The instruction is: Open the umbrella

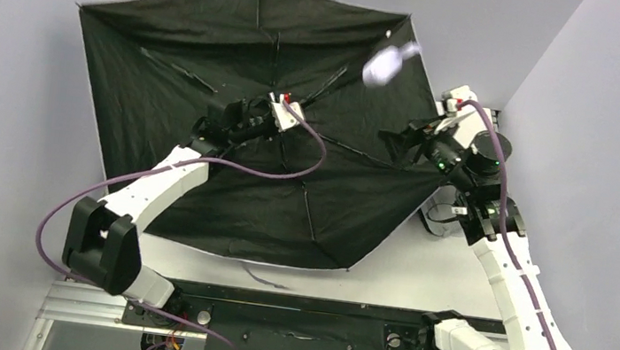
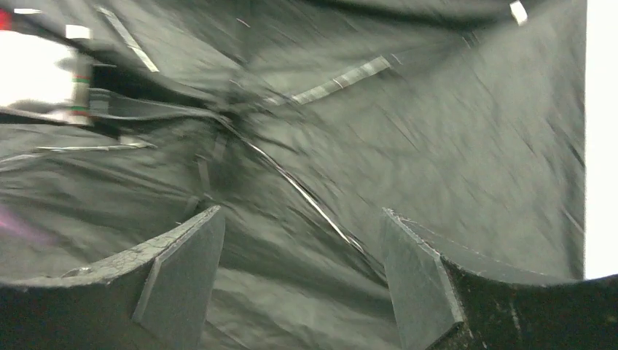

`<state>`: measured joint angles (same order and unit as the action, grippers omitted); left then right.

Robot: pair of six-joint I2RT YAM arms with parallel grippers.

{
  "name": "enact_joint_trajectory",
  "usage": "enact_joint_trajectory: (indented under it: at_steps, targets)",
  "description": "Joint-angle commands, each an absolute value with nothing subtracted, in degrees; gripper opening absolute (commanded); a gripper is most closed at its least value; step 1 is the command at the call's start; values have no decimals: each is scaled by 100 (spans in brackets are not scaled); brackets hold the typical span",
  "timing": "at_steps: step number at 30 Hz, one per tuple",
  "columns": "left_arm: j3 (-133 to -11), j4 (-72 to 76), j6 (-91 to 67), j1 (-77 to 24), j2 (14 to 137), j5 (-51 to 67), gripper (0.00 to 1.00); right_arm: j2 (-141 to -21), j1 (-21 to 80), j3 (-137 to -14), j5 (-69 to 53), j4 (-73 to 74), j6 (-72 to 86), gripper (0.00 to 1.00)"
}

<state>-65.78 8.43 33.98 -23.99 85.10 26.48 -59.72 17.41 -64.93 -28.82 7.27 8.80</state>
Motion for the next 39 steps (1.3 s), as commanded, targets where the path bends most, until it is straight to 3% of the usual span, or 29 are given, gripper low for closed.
enact_joint_trajectory:
  at_steps: [1, 7, 10, 13, 17, 20, 24, 34, 39]
  targets:
    - [-7127, 1187, 5563, -2408, 7692, 2738, 0, -5769, 1071, -6809, -2783, 1261, 876, 73]
    - [-7557, 601, 7776, -2461, 7405, 2784, 0, -5984, 797, -7522, -3388, 2003, 921, 81]
    - [-7640, 252, 8690, -2431, 7344, 2720, 0, -6309, 690, -7955, -4367, 2146, 1577, 87]
    - [-7517, 239, 9462, -2297, 7325, 2719, 0, -6674, 678, -8264, -5690, 2062, 2392, 87]
    - [-7537, 190, 9932, -2175, 7437, 2717, 0, -6940, 954, -8521, -6389, 2146, 2897, 84]
    - [-7722, 72, 10101, -2122, 7548, 2697, 0, -6953, 1397, -8841, -6125, 3646, 1720, 84]
    - [-7997, -217, 10239, -2116, 7721, 2673, 0, -7092, 2498, -9115, -4699, 5384, 131, 85]
    - [-8216, -583, 10638, -2071, 7943, 2459, 0, -7449, 3503, -8791, -3983, 5889, -368, 80]
    - [-8072, -370, 10752, -2054, 7947, 2262, 0, -7530, 3715, -8520, -3849, 6257, -578, 63]
